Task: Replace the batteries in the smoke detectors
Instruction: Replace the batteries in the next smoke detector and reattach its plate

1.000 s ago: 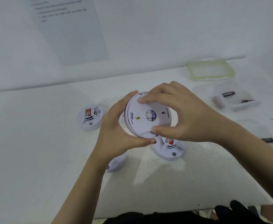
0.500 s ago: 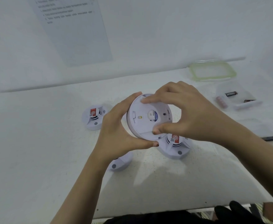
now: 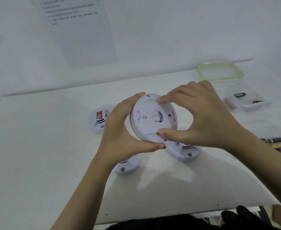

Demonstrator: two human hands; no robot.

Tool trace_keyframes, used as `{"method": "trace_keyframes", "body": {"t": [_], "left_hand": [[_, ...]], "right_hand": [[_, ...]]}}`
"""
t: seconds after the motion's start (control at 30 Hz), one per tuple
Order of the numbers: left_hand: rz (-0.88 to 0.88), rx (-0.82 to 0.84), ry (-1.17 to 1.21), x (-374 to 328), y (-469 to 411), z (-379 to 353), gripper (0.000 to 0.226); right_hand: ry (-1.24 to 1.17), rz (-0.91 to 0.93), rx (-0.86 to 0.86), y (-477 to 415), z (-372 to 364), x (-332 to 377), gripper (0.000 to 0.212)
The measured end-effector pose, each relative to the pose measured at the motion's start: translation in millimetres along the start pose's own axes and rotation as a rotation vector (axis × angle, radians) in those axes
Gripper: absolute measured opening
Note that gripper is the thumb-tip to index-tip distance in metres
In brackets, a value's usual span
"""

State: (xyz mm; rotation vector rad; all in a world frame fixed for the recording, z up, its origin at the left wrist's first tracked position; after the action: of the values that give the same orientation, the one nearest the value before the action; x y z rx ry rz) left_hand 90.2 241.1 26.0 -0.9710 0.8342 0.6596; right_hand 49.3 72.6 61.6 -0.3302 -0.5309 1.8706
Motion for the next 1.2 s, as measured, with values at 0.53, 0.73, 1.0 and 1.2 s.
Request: {"method": "trace_keyframes", "body": {"t": [0.53, 0.73, 1.0, 1.2], "left_hand": [[-0.156, -0.069, -0.226, -8, -8, -8, 0.088], [-0.098, -0.018, -0.083, -5, -7, -19, 0.109], [-0.005, 0.049, 0.101, 6, -4, -23, 0.098], [-0.063, 0.026, 0.186, -2, -7, -19, 0.081]], "right_hand": [[-0.465, -0.231, 0.085, 6, -15, 6, 0.073], [-0.791, -0.466, 0.096, 4, -23, 3, 0.084], [-1.869, -0.463, 0.156, 11, -39, 5, 0.078], [-1.933, -0.627, 0.098, 20, -46, 1, 0.064]]}}
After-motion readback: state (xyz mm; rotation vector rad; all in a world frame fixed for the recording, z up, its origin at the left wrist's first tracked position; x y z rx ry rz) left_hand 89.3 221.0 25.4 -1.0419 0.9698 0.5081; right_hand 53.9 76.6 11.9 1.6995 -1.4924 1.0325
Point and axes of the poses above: each hand's wrist, its own y-axis away from the middle knuckle, its own z-axis out of the back of the hand, x = y × z, the point moved 4 cm from there along -y, towards the middle knuckle, and after that the axes turned 13 degrees about y, right-handed, at the moved point
